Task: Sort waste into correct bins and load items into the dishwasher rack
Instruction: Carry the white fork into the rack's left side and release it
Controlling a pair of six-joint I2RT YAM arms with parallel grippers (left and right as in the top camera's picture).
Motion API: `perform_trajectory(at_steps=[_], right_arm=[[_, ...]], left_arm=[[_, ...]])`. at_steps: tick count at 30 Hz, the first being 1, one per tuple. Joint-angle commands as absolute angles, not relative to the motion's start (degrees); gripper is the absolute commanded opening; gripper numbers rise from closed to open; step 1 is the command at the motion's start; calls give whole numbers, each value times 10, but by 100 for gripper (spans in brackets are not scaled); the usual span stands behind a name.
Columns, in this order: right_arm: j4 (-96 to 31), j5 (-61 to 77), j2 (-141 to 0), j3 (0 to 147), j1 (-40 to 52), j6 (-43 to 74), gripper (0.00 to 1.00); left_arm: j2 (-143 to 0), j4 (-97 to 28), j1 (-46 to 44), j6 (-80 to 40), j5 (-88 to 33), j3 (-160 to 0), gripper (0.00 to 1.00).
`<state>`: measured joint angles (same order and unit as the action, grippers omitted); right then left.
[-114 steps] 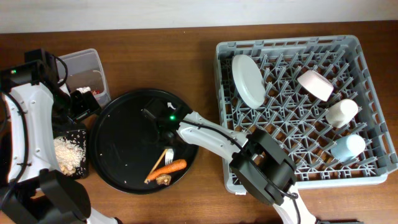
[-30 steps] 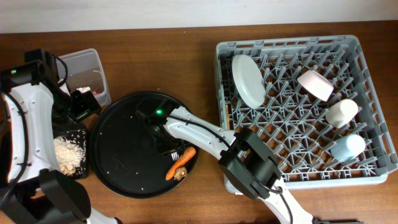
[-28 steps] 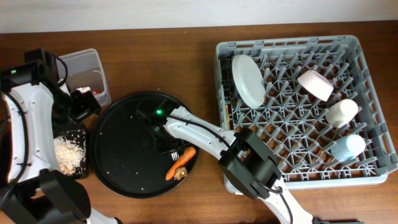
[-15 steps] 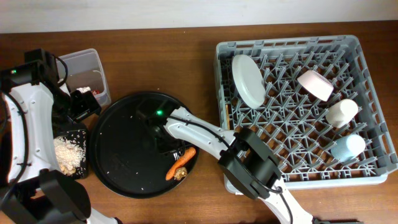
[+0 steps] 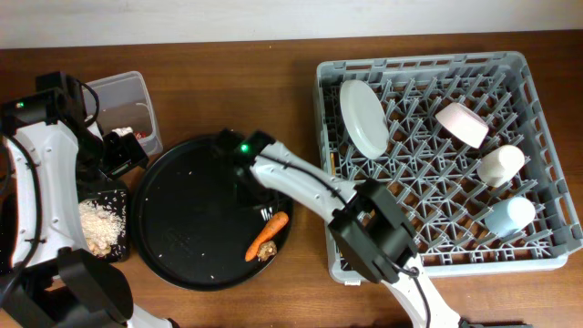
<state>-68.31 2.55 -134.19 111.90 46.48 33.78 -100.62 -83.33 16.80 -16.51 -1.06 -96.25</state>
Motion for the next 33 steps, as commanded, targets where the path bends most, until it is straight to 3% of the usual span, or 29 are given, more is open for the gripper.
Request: perform_trajectory(at_steps=[1,8,16,33], right_arm=[[-718,16,-1293,1173,437,316,23],[-840,-18,-1198,1199,379,290,23],[-920,-24,-1190,1188,296,252,24],[-898,-37,-1190,1057,270,244,24]], left_arm=[[-1004,-832,166,-171,-13,-965,99],[-1004,-832,166,-171,-13,-965,99],[-1004,-832,166,-171,-13,-965,99],[-1004,-832,166,-171,-13,-965,99]])
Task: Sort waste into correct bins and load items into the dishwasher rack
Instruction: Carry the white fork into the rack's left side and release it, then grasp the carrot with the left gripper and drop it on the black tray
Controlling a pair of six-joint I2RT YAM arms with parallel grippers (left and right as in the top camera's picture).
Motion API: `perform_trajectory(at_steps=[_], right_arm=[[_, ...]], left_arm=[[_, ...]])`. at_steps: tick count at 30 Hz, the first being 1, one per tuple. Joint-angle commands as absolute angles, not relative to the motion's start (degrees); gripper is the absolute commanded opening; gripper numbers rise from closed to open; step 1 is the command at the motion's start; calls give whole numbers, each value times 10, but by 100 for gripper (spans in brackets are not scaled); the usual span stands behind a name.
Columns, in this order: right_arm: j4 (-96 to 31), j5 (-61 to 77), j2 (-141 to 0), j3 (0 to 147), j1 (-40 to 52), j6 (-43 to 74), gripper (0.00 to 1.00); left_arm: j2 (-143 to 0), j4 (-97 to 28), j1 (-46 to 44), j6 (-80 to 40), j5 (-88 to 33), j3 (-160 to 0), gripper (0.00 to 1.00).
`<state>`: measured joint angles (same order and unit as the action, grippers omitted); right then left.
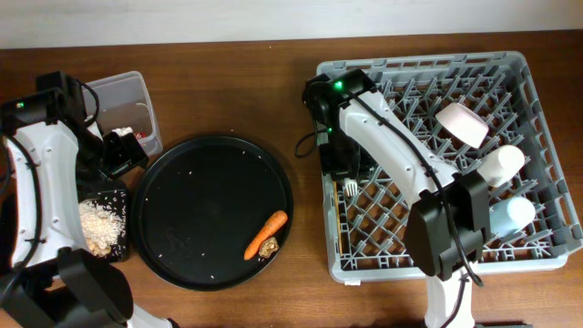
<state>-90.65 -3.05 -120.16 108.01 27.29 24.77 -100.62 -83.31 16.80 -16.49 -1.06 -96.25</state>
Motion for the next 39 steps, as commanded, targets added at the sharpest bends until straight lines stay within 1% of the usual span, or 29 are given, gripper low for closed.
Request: perform_trajectory(at_steps=[1,5,7,13,15,18,21,22,23,26,29,31,34,36,39], right_arm=[[-888,-37,-1190,1042,270,244,24],[-872,-34,-1190,1025,270,243,25],[-866,-27,-1190,1025,270,240,40],[-860,-7,-1183,1028,270,227,41],[-861,-7,-1153,1035,270,227,42],[-857,-7,-1058,1045,248,224,43],[-855,-7,-981,1045,179,208,55],[-865,-4,-956,1045,130,183,63],[-875,-2,-949,1045,102,168,65],[-919,0,-946,1042,13,113,66],[-931,0,-946,1041,-32,94,67],[-932,0,-946,1041,-50,94,69],[-932,0,-946,1041,-53,94,70],[-931,0,-946,1041,-53,94,70],[-930,0,-946,1041,-53,94,70]], left_arm=[[-1004,-832,166,-171,-13,-965,99],[-1004,-832,166,-171,-13,-965,99],[-1004,-832,166,-171,-13,-965,99],[-1004,-832,166,-171,-13,-965,99],[-1004,-833,166,-171,-13,-965,99],[-1004,-833,166,-171,-18,-965,99],[-1004,-832,152,-164,-26,-965,99],[-1004,-832,135,-162,-26,-965,99],[-1004,-830,115,-159,-26,-965,99],[-1004,-828,15,-131,-26,-964,99],[-1004,-827,-86,-92,-28,-954,99],[-1004,-804,-165,-80,-28,-914,99],[-1004,-748,-235,-81,-29,-835,99],[-1004,-689,-274,-80,-43,-771,99],[-1004,-616,-299,-80,-43,-695,99]])
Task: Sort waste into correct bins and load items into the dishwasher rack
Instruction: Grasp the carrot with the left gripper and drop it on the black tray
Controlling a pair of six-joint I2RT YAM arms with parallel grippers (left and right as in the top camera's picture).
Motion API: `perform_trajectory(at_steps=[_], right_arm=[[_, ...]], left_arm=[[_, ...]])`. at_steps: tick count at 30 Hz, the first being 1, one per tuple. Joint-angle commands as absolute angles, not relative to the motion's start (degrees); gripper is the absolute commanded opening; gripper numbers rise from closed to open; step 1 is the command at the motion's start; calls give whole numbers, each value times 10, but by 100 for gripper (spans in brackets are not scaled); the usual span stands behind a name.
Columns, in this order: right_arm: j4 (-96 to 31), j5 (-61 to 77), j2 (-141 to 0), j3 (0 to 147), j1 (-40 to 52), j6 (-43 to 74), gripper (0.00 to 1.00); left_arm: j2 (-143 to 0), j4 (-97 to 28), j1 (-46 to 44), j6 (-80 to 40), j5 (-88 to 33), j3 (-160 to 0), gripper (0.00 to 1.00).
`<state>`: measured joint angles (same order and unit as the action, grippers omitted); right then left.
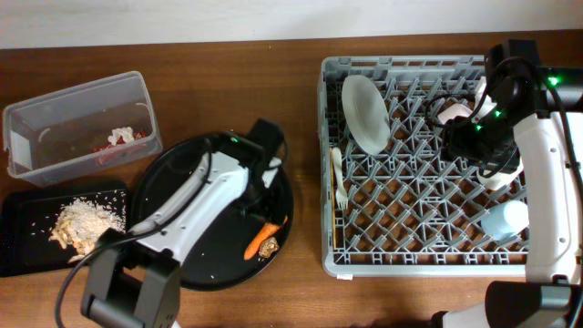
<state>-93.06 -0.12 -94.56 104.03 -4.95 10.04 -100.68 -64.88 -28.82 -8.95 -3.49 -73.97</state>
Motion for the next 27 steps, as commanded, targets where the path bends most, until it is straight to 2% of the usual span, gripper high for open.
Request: perform_trajectory(at_steps=[1,8,10,13,14,15,21,27], right_arm=[[-930,0,-946,1041,-53,94,70],[-930,0,-946,1041,-53,94,70],[-930,0,-946,1041,-53,94,70],[-930,0,-946,1041,-53,94,70],[-930,0,-946,1041,-53,94,70],[-931,0,-946,1041,-53,94,70],[-931,0,-946,1041,-53,94,70],[-933,0,-946,1041,-53,94,70]], left_arm=[[-1004,-602,-299,-80,-43,-681,99],[-1004,-505,-299,-81,-53,-602,98],[-1004,-471,-299,-81,-53,-578,80],[-1004,-460,-299,-81,-53,-573,65],[-1004,-457,-299,-81,-53,-573,50],[-1004,-456,-299,-81,-53,-573,40],[-1004,-447,-299,-81,-47,-573,26],[-1004,-472,-279,-81,-17,-612,4]])
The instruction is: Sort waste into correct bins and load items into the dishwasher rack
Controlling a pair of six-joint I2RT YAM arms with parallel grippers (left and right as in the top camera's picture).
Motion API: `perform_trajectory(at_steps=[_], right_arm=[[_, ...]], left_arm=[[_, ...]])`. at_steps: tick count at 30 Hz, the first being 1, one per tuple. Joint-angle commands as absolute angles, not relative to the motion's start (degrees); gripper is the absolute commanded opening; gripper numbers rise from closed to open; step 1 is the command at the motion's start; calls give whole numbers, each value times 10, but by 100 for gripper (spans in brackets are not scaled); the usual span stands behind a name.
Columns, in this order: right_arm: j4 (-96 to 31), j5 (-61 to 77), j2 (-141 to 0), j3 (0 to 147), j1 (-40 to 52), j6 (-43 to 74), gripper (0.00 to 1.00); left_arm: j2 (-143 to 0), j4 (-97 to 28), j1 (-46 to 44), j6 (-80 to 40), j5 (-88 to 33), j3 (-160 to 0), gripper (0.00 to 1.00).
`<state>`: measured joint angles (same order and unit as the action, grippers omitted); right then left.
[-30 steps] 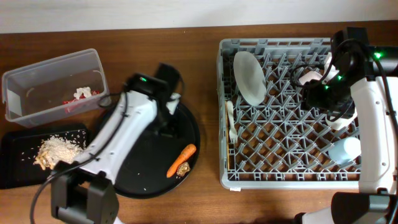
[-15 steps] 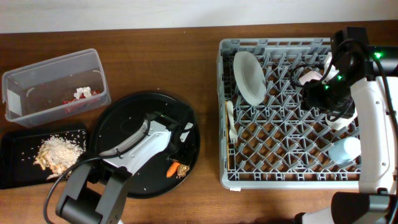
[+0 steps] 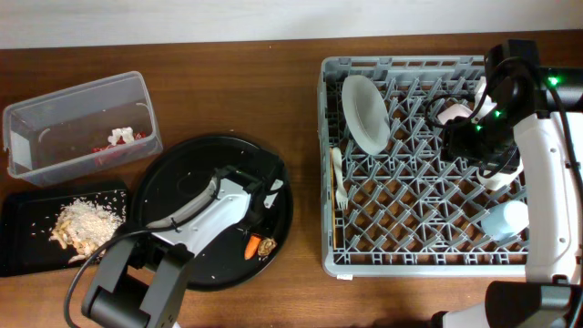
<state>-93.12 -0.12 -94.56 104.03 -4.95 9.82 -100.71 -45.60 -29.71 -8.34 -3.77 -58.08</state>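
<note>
On the round black plate (image 3: 182, 196) an orange carrot piece (image 3: 250, 247) lies near the right rim, with a brown scrap beside it. My left gripper (image 3: 263, 219) is down over the carrot's upper end and hides it; its jaws do not show. The grey dishwasher rack (image 3: 428, 260) holds a white plate (image 3: 364, 114), a pale fork (image 3: 338, 178) along its left side, a white bowl (image 3: 453, 113) and two white cups (image 3: 506, 219). My right gripper (image 3: 460, 137) hangs over the rack's right half beside the bowl; its jaws are too dark to read.
A clear plastic bin (image 3: 73, 114) with red scraps stands at the far left. In front of it sits a black tray (image 3: 23, 246) holding a pale rice-like heap. Brown table shows between the plate and the rack.
My left gripper has moved down the plate from above the carrot onto its upper end, which is now covered. The right arm has not moved.
At first my right gripper was on the black plate and the left arm was over the bins. Then the right gripper was in the rack's left side with the fork. Later the fork lay in the rack, the right arm stood far right, and the left gripper was over the plate, now at the carrot.
</note>
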Motion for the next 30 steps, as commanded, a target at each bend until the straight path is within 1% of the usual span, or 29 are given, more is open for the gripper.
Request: perform_trajectory(at_steps=[1,5,10,15,19,22,26,30], right_arm=[[-933,0,-946,1041,-53,94,70],[-933,-1,-946,1041,-53,94,70],[-932,-1,-946,1041,-53,94,70],[-928,-1,-946,1041,-53,94,70],[-928,-1,-946,1041,-53,94,70],[-928,-1,-946,1041,-53,94,70],[-928,-1,-946,1041,-53,94,70],[-928,-1,-946,1041,-53,94,70]], left_arm=[[-1003,-492,-258,-80,-16,-640,1],[-980,-550,-152,-81,-16,-699,0],[-924,-569,59,-88,-17,-700,1],[-923,-571,253,-168,-17,-700,0],[-923,-514,336,-192,-17,-700,0],[-923,-482,371,-204,0,-700,1],[-947,-468,386,-221,29,-693,1],[-989,-472,386,-221,29,-693,1]])
